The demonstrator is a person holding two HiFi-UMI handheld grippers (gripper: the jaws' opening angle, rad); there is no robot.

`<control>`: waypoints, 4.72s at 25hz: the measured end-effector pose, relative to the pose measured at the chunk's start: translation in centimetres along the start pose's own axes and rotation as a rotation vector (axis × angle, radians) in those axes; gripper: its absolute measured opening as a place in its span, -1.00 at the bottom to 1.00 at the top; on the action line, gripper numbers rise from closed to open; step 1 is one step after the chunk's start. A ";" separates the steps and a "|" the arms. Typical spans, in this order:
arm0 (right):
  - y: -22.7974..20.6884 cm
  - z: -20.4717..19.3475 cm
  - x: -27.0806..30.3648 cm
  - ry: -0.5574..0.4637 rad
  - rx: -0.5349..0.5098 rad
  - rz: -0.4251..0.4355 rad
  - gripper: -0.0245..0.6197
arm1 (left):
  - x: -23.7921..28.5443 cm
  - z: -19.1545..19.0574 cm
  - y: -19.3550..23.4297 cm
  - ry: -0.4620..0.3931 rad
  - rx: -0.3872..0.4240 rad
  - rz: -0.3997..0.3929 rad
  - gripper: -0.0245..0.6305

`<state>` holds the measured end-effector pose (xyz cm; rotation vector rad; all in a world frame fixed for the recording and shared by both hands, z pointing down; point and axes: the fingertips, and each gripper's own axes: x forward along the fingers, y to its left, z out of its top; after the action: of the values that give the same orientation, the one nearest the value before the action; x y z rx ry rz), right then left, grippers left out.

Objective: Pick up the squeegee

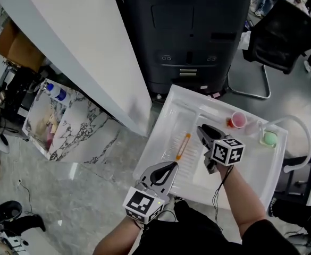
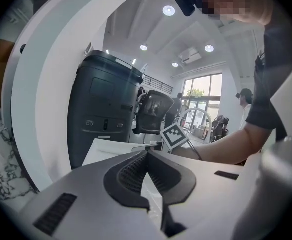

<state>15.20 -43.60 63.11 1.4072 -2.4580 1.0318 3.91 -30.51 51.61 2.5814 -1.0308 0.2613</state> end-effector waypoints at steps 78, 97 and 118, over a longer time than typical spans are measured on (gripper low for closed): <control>22.7 1.5 -14.2 -0.281 -0.023 0.110 -0.75 | -21.4 1.4 -2.3 -0.123 0.048 -0.048 -0.88; 31.6 -5.9 -28.0 -0.415 -0.094 -0.030 -0.75 | -27.0 1.3 -6.4 -0.130 0.095 -0.211 -0.88; 26.3 -8.8 -39.7 -0.399 -0.115 0.075 -0.75 | -22.8 -1.5 -20.5 -0.110 0.100 -0.130 -0.88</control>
<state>14.34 -1.04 39.97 1.6263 -2.8091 0.6577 1.67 -1.70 41.16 2.7672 -0.9019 0.1421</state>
